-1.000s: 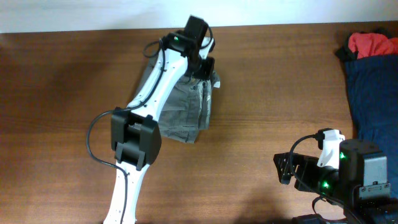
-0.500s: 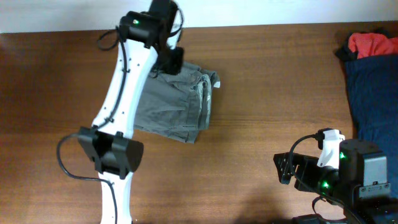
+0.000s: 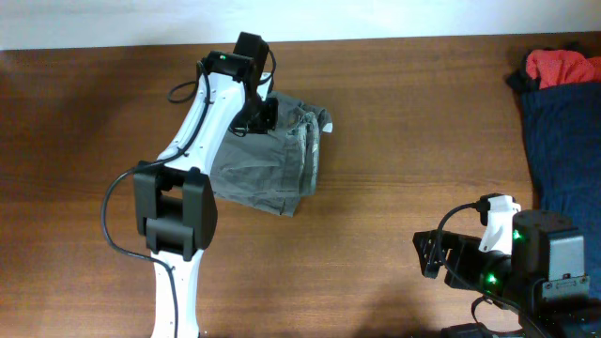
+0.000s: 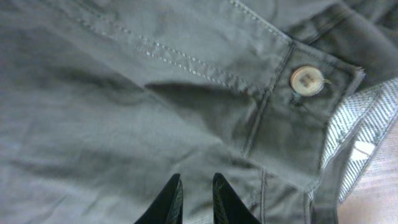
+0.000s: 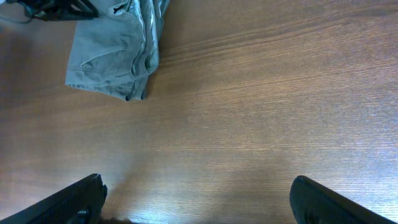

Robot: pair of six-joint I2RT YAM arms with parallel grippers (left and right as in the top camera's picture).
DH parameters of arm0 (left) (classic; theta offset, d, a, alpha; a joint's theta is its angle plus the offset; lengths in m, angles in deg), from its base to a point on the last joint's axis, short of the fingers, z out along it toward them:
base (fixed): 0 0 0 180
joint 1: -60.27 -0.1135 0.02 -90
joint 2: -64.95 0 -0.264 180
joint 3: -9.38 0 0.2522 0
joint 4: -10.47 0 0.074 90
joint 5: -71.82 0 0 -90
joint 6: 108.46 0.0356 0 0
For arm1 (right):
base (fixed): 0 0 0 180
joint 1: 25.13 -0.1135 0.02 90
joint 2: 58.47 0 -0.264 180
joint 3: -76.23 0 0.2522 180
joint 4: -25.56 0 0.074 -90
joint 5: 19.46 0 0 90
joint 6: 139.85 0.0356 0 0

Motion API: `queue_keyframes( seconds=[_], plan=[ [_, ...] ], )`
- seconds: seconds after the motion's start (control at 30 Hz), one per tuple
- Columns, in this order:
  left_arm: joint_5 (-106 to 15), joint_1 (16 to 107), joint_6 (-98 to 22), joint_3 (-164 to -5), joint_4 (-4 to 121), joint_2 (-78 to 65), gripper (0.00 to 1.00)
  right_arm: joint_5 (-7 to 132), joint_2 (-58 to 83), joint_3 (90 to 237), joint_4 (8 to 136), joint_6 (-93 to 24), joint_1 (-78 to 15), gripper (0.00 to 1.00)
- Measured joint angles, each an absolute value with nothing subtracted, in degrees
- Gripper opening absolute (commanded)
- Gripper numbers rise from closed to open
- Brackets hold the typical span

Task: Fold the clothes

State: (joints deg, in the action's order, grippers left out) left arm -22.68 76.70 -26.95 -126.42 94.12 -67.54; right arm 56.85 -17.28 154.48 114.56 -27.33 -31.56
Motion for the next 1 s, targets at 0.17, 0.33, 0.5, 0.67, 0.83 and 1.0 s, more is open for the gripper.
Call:
queue_keyframes(
  seconds=[0.17,0.33,0.5,0.67,0.83,1.0],
  plan=[
    [-24.9,76.7,-27.8,-125.9,90.8,-70.0,0.17,56.8,-17.3,154.5,114.6,-27.3,-31.6,0.99],
    [-30.2,76.9,-28.0,-125.6,86.5,-71.6,0.17,56.8,-17.3,154.5,114.6,-27.3,-31.6,0.99],
    [-33.3,78.5,-28.7,-125.6,84.1,-72.9,0.17,56.9,-17.3,154.5,114.6,-27.4,-31.6,0.99],
    [-34.6,81.7,-29.0,-125.6,82.0,-74.2,0.17,56.9,-17.3,154.5,114.6,-27.3,-31.6,0.99],
    [-35.5,83.9,-29.0,-125.7,82.0,-74.2,0.13,56.8,-17.3,154.5,114.6,-27.3,-31.6,0.99],
    [-35.8,83.4,-29.0,-128.5,86.9,-74.2,0.17,56.8,-17.3,154.5,114.6,-27.3,-31.6,0.99]
  ],
)
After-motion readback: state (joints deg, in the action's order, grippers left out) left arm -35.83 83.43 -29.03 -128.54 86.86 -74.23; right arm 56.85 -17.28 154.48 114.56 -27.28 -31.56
